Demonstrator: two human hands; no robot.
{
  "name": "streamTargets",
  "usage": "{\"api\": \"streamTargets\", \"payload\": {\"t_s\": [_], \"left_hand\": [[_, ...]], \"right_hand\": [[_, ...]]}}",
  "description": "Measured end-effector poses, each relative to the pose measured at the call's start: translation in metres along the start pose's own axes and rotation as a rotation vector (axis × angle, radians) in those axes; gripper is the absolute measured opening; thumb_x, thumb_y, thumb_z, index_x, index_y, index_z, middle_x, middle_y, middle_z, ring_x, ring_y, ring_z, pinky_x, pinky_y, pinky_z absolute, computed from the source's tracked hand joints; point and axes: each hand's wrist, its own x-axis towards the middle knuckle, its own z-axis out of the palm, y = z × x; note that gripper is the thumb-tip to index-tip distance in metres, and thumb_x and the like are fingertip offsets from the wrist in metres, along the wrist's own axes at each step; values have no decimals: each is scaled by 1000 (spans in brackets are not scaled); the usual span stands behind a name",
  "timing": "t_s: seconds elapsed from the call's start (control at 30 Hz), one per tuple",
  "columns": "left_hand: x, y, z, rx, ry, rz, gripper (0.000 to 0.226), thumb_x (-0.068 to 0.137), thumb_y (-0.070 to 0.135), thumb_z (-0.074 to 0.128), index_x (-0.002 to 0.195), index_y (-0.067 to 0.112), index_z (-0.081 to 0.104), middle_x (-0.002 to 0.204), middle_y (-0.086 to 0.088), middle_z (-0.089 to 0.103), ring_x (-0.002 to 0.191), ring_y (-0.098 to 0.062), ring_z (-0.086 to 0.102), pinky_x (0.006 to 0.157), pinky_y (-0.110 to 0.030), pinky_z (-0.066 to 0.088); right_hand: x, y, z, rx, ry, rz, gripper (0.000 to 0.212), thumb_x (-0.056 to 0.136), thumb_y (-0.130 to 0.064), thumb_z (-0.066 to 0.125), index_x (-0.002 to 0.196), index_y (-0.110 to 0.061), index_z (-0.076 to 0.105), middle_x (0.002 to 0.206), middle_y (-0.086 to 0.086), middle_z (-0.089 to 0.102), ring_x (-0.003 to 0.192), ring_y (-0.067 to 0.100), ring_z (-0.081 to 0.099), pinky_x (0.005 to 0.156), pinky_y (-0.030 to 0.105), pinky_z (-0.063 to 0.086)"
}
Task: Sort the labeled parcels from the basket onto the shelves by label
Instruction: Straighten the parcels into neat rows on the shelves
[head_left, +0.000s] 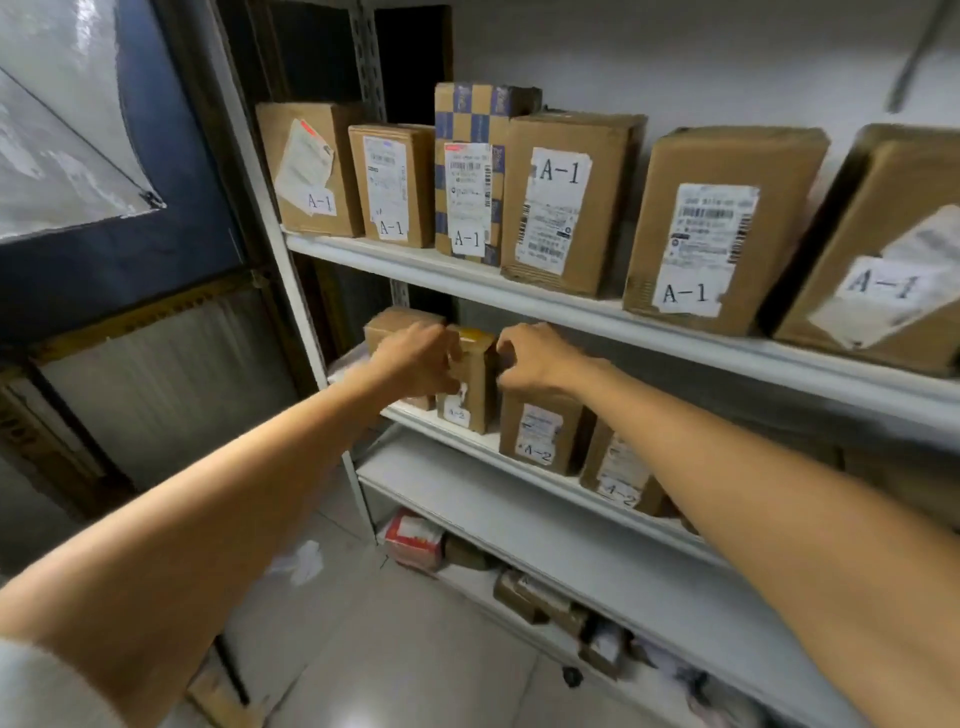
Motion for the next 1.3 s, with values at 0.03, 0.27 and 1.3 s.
{"api": "streamTargets", "payload": {"t_s": [0.03, 0.27, 1.3], "left_hand": [[-1, 17, 5, -12, -16, 29, 33, 77, 27, 76, 109, 22, 67, 100, 0, 68, 92, -22, 66, 75, -33, 54], [-4, 154, 42, -47, -100, 246, 38, 77, 26, 78, 112, 19, 65, 102, -2, 70, 91, -22, 66, 81, -39, 56], [52, 618, 238, 32, -206, 626, 97, 77, 32, 77, 152, 16, 16, 153, -13, 24, 138, -30, 31, 109, -39, 35]], "right_hand": [[-17, 12, -2, -6, -7, 26, 40, 78, -22, 67, 116, -10, 60, 108, 9, 62, 97, 25, 59, 84, 39, 52], [-141, 111, -16, -34, -2, 184, 42, 79, -20, 69, 118, -9, 60, 105, 6, 61, 94, 22, 58, 71, 30, 45], [-436, 528, -26, -114, 198, 830, 83, 83, -3, 69, 151, -11, 22, 160, 15, 11, 147, 32, 11, 115, 39, 24]]}}
